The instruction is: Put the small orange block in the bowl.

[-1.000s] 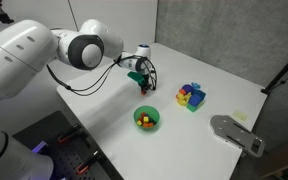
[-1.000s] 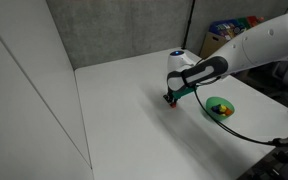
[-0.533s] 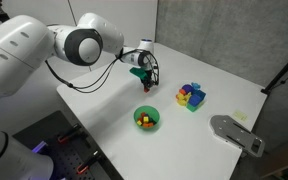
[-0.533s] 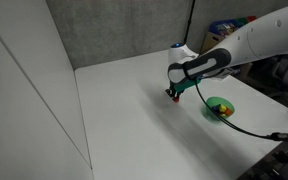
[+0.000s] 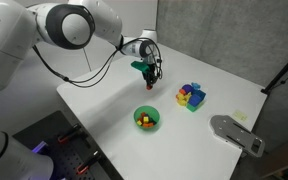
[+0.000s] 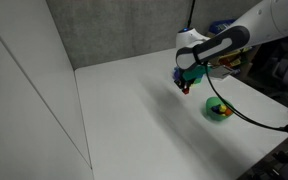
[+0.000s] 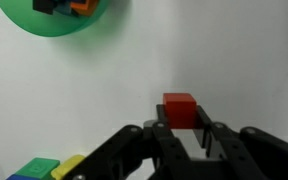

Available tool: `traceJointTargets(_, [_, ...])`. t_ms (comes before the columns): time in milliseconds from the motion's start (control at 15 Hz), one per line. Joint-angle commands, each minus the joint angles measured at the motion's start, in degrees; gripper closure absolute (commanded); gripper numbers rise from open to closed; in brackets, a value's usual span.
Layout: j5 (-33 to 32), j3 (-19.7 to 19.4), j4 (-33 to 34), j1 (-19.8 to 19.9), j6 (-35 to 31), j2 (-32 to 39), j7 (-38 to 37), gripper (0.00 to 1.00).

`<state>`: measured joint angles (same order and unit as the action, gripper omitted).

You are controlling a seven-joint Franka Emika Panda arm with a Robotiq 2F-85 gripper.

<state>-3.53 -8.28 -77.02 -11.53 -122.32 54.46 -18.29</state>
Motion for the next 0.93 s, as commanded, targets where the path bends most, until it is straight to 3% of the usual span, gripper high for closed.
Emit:
traceJointTargets(0, [-3.03, -1.24, -13.11, -0.16, -1.4, -10.05, -2.62, 0.9])
traceJointTargets(467, [-7.21, -3.04, -29.03, 1.5, -2.23, -21.45, -5.62, 0.9])
traceJointTargets(800, [-9.78, -3.72, -35.78, 3.44, -5.2, -23.53, -7.67, 0.89])
traceJointTargets(867, [-10.18, -3.86, -36.68, 3.7, -5.71, -23.57, -7.86, 0.73])
